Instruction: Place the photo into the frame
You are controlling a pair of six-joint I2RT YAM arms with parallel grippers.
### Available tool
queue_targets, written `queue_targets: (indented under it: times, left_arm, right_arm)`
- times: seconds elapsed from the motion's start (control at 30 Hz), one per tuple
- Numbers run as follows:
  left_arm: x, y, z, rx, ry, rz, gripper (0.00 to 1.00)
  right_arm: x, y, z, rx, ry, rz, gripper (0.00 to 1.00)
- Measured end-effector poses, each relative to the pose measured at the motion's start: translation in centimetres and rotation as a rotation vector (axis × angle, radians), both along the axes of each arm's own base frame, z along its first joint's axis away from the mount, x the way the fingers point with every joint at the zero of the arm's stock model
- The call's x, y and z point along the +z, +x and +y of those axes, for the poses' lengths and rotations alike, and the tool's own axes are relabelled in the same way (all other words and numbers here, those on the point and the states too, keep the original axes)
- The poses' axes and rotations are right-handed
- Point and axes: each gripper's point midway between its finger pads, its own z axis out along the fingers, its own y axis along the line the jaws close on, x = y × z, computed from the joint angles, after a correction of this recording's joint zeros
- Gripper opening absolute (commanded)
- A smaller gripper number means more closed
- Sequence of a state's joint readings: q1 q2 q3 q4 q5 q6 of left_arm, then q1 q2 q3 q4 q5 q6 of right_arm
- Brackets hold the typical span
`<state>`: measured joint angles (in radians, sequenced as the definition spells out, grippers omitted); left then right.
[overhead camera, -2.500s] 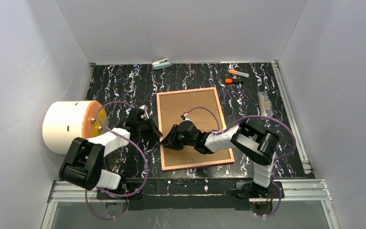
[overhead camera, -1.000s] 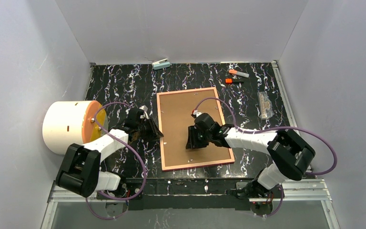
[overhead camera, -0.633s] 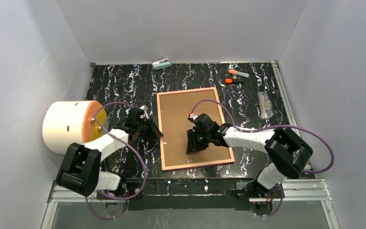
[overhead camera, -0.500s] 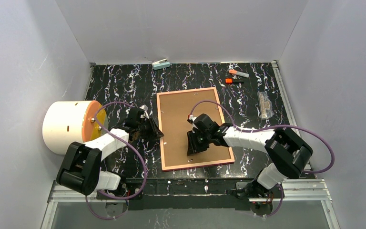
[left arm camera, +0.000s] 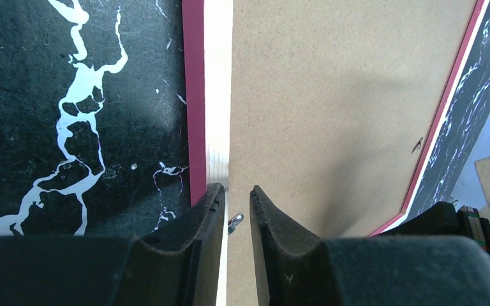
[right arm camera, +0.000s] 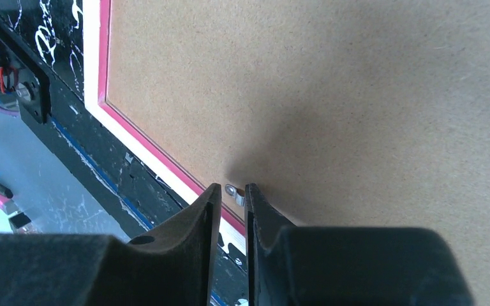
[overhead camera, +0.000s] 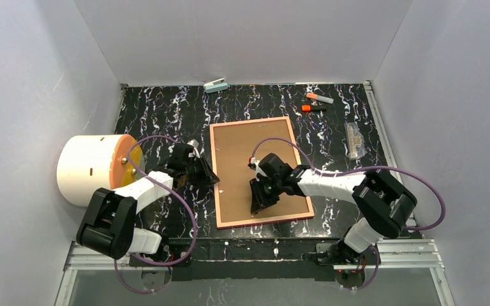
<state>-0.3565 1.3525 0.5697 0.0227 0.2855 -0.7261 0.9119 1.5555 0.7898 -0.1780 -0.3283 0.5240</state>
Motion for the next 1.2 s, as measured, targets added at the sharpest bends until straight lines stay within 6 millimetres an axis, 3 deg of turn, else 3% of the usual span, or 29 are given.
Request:
queue_targets:
  times: [0.37, 0.9, 1.07, 1.2]
  left_arm:
    - [0.0, 0.0, 0.0, 0.000, 0.000, 0.001, 0.20]
    - [0.0, 0.4, -0.2, 0.001, -0.007, -0.007, 0.20]
    - [0.0, 0.4, -0.2, 0.001, -0.007, -0.007, 0.20]
    - [0.0, 0.4, -0.2, 0.001, -0.006, -0.007, 0.21]
  right_arm:
    - [-0.2, -0.6, 0.1, 0.036, 0.009, 0.025, 0.28]
    - [-0.6, -1.2, -0.2, 0.062, 0.004, 0.049, 0.07]
    - [-0.6, -1.1, -0.1, 0.061, 0.008, 0.057, 0.06]
    - [-0.6, -1.1, -0.1, 0.057, 0.009, 0.060, 0.12]
